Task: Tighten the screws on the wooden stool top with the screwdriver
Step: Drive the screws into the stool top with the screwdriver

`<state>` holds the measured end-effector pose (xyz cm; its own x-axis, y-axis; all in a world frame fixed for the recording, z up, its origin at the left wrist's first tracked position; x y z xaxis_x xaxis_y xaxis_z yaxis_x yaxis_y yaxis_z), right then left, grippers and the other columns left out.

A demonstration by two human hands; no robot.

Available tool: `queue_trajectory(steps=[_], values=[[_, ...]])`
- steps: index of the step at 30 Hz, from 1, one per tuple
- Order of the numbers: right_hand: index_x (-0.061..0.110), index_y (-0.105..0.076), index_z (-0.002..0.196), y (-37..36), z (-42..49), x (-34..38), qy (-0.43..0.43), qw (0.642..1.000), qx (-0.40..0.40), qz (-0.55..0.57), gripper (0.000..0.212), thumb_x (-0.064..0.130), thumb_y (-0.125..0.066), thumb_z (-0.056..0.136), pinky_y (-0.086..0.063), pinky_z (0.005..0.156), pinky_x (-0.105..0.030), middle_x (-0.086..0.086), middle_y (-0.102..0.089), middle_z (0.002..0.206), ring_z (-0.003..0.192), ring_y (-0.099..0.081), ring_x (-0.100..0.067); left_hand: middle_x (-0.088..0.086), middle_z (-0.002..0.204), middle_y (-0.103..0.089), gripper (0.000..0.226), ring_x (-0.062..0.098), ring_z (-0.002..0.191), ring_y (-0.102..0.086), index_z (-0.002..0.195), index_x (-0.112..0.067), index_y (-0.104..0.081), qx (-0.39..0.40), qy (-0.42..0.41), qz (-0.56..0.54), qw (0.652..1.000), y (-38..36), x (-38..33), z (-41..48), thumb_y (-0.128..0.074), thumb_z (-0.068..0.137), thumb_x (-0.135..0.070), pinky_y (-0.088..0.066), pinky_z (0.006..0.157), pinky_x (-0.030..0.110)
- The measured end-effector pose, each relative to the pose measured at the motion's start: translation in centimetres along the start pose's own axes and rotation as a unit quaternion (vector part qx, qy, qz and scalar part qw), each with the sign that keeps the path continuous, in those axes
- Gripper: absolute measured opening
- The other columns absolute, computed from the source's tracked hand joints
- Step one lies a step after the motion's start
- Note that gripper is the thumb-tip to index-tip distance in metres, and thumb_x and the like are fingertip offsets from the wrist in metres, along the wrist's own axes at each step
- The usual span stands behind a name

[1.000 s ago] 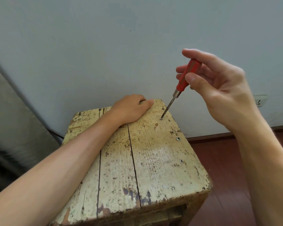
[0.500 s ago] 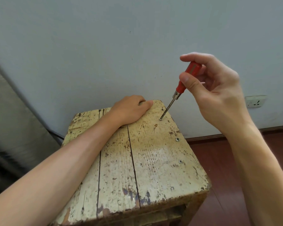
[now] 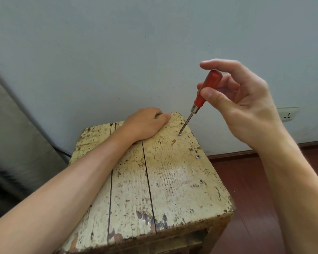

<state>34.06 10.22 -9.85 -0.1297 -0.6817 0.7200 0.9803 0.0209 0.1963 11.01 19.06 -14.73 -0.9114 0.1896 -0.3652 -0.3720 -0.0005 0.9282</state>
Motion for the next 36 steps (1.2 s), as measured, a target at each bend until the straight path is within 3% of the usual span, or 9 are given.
queue_trajectory(steps=[5, 11, 15, 21, 26, 28, 30, 33, 36], values=[[0.047, -0.060, 0.124, -1.7, 0.1, 0.6, 0.016, 0.998, -0.044, -0.053, 0.046, 0.010, -0.076, 0.100, -0.057, 0.072, -0.024, 0.025, -0.066, 0.075, 0.075, -0.072, -0.002, -0.007, 0.103, -0.068, 0.050, 0.019, 0.098, -0.063, 0.107, -0.026, -0.068, -0.002, 0.001, 0.001, 1.000, 0.0, 0.0, 0.0, -0.037, 0.102, -0.065, -0.051, 0.094, 0.044], [0.029, -0.067, 0.130, -1.6, 0.0, 0.3, 0.015, 0.999, -0.023, -0.039, 0.035, 0.007, -0.071, 0.103, -0.059, 0.085, -0.048, 0.009, -0.070, 0.094, 0.093, -0.077, -0.015, -0.006, 0.102, -0.069, 0.050, 0.019, 0.097, -0.063, 0.105, -0.025, -0.069, -0.004, -0.001, -0.001, 1.000, 0.0, -0.1, -0.1, -0.037, 0.102, -0.064, -0.051, 0.094, 0.044], [0.026, -0.058, 0.145, -0.3, 0.1, -0.2, 0.004, 0.999, 0.035, 0.004, 0.045, 0.000, -0.059, 0.108, -0.056, 0.107, -0.031, 0.002, -0.074, 0.126, 0.130, -0.068, -0.011, -0.006, 0.104, -0.069, 0.050, 0.019, 0.097, -0.063, 0.108, -0.024, -0.069, -0.004, -0.004, -0.001, 1.000, 0.1, -0.1, -0.1, -0.038, 0.102, -0.063, -0.051, 0.094, 0.044], [0.021, -0.065, 0.140, 0.0, 0.2, -0.4, 0.002, 1.000, 0.011, 0.026, 0.042, -0.002, -0.064, 0.105, -0.059, 0.105, -0.037, -0.005, -0.078, 0.117, 0.114, -0.077, -0.020, -0.006, 0.107, -0.069, 0.049, 0.020, 0.101, -0.063, 0.111, -0.025, -0.068, -0.003, -0.003, -0.002, 1.000, 0.1, -0.2, -0.2, -0.038, 0.103, -0.062, -0.050, 0.096, 0.045], [0.024, -0.067, 0.123, -1.1, 0.3, -0.2, 0.006, 0.999, -0.046, -0.011, 0.033, 0.006, -0.078, 0.097, -0.061, 0.085, -0.054, -0.003, -0.074, 0.096, 0.087, -0.080, -0.021, -0.005, 0.109, -0.068, 0.049, 0.021, 0.102, -0.062, 0.113, -0.026, -0.068, -0.002, -0.001, -0.002, 1.000, 0.1, -0.1, -0.1, -0.038, 0.102, -0.063, -0.050, 0.096, 0.045], [0.028, -0.066, 0.120, -1.7, 0.3, 0.0, 0.014, 0.998, -0.062, -0.028, 0.034, 0.010, -0.081, 0.096, -0.061, 0.079, -0.046, 0.007, -0.071, 0.088, 0.082, -0.079, -0.015, -0.006, 0.107, -0.068, 0.049, 0.020, 0.101, -0.062, 0.112, -0.026, -0.068, -0.002, -0.001, -0.001, 1.000, 0.0, -0.1, -0.1, -0.038, 0.102, -0.064, -0.051, 0.095, 0.045], [0.029, -0.066, 0.120, -2.0, 0.3, 0.1, 0.018, 0.997, -0.067, -0.030, 0.033, 0.011, -0.080, 0.096, -0.061, 0.075, -0.043, 0.011, -0.070, 0.086, 0.081, -0.079, -0.013, -0.006, 0.107, -0.068, 0.049, 0.020, 0.100, -0.062, 0.111, -0.027, -0.067, -0.002, -0.001, 0.001, 1.000, 0.0, 0.0, 0.0, -0.038, 0.102, -0.065, -0.051, 0.095, 0.045], [0.026, -0.069, 0.122, -1.8, 0.2, -0.1, 0.023, 0.997, -0.064, -0.025, 0.031, 0.009, -0.078, 0.098, -0.058, 0.074, -0.051, 0.003, -0.072, 0.095, 0.084, -0.079, -0.014, -0.007, 0.107, -0.068, 0.049, 0.020, 0.100, -0.062, 0.110, -0.027, -0.067, -0.005, -0.001, 0.004, 1.000, 0.0, 0.0, 0.0, -0.037, 0.102, -0.065, -0.051, 0.094, 0.044], [0.023, -0.066, 0.133, -1.0, 0.2, -0.5, 0.020, 1.000, -0.015, -0.011, 0.036, 0.004, -0.069, 0.103, -0.061, 0.094, -0.051, -0.004, -0.077, 0.111, 0.108, -0.078, -0.016, -0.007, 0.108, -0.067, 0.050, 0.020, 0.100, -0.062, 0.111, -0.027, -0.067, -0.003, 0.000, 0.005, 1.000, 0.0, 0.0, 0.0, -0.037, 0.102, -0.065, -0.050, 0.094, 0.044]])
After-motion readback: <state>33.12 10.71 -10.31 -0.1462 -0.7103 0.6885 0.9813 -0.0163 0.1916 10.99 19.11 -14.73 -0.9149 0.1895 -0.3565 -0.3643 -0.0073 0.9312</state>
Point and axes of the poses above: each hand's wrist, its own z-axis towards the middle knuckle, its own y-axis out of the back of the hand, x = y × z, the point moved 1 cm from there along z, towards the middle knuckle
